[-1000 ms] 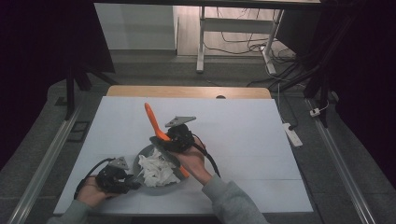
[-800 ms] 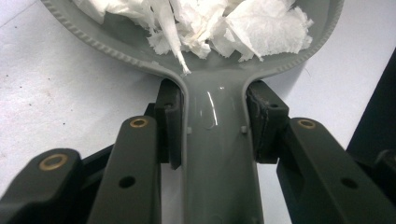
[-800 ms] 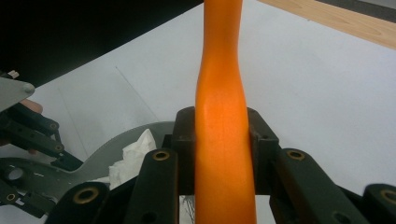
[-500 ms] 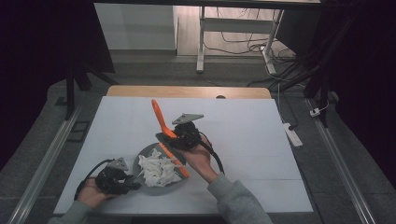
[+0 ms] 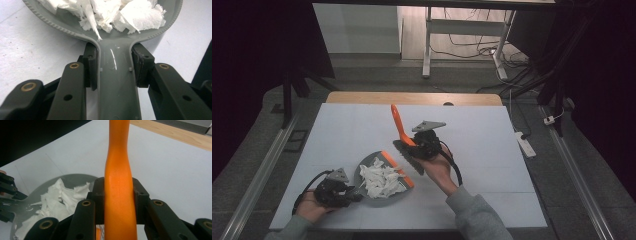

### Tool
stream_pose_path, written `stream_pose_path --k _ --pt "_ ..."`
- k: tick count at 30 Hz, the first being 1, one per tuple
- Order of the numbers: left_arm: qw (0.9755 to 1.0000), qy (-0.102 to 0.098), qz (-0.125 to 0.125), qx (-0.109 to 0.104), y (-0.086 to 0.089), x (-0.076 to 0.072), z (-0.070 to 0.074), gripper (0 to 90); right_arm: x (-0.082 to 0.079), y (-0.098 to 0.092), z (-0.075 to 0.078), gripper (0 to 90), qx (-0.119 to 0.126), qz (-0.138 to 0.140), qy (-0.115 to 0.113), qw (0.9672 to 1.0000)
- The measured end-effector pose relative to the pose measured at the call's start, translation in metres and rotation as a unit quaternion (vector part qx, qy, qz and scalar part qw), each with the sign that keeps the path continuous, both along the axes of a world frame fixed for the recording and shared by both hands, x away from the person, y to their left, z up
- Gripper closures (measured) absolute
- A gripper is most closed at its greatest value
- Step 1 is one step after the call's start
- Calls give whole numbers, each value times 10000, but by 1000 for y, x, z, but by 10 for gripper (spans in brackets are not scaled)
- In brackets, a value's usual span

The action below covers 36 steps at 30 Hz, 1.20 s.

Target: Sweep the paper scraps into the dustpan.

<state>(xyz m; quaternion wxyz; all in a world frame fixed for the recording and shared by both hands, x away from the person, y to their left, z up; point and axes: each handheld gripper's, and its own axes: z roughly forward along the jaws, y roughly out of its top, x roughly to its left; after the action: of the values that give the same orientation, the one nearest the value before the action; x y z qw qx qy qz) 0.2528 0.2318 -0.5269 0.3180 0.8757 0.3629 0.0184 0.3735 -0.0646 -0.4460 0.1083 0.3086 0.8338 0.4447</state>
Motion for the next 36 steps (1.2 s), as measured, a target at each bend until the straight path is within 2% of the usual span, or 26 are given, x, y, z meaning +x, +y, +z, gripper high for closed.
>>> stream_pose_path --k 7,15,21,31,36 --pt "9997 -161 163 -83 3 -1 2 616 -1 -18 -2 703 -50 -115 -40 9999" --pt "9991 -216 320 -157 5 -2 2 615 -2 -43 -2 704 -48 -268 -50 9996" --pt "9989 -256 368 -135 7 -2 3 615 -2 -58 -6 703 -48 -375 14 9993" --pt "9973 -282 659 -177 13 -3 4 615 -3 -85 -10 703 -76 -550 25 9985" --pt "9957 -325 841 -223 14 -3 4 615 -5 -101 -13 704 -59 -649 43 9979"
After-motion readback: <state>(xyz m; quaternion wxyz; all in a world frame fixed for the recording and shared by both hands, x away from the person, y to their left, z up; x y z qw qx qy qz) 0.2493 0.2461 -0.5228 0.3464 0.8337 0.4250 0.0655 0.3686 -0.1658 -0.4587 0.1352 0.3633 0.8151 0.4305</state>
